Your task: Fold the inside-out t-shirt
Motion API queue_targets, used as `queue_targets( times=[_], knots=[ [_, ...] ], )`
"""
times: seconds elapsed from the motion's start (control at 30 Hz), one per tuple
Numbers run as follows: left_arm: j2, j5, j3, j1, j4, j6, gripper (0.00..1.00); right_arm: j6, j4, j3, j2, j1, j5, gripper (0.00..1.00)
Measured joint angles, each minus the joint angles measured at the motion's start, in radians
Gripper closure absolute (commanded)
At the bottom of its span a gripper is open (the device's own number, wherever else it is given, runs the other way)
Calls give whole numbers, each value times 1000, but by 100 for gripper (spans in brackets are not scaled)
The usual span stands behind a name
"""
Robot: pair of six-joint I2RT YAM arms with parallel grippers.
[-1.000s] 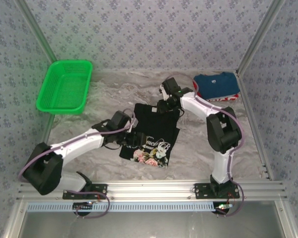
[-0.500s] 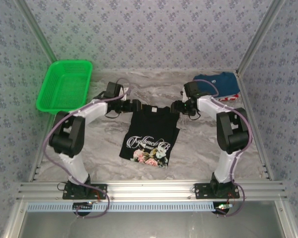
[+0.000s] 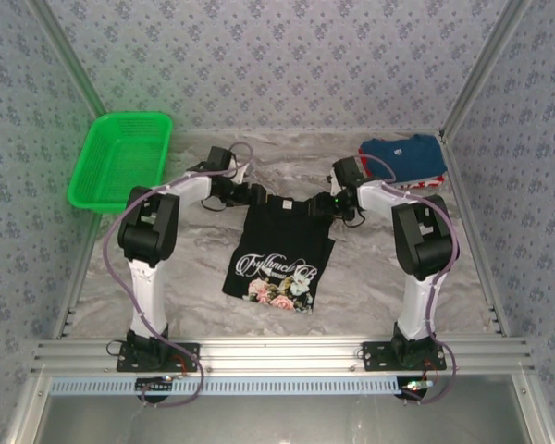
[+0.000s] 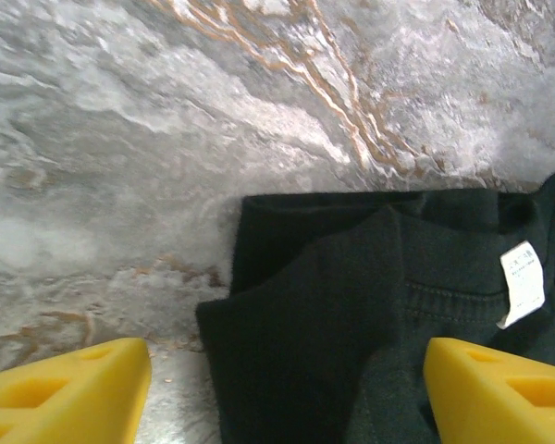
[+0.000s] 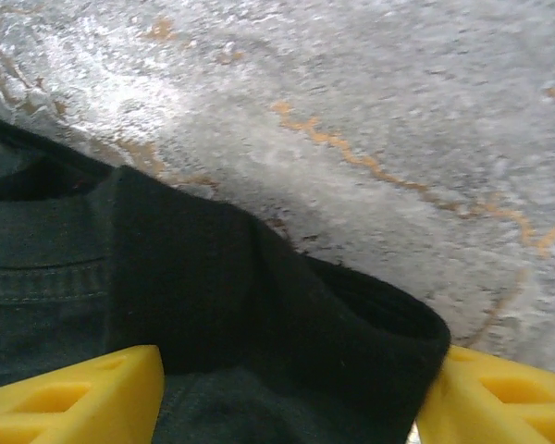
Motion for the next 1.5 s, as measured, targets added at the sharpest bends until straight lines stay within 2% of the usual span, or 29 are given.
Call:
queue_targets(
  times=[0.33, 0.8, 1.0, 1.17, 1.3, 1.5],
  knots=[
    [19, 63, 0, 7, 8, 19, 42, 25, 18, 0, 11, 24, 0, 40],
    [50, 177, -6, -3, 14, 16, 72, 48, 64, 0, 30, 38, -19, 56],
    [60, 196, -6, -5, 10, 5, 86, 54, 86, 0, 40, 41, -47, 66],
    [61, 204, -10, 0, 22, -21, 100, 58, 108, 10, 61, 45, -83, 84],
    [60, 204, -15, 11, 38, -37, 100, 58, 115, 34, 72, 45, -115, 99],
    [50, 204, -33, 47, 85, -92, 100, 60, 134, 76, 72, 34, -152, 100]
  ],
)
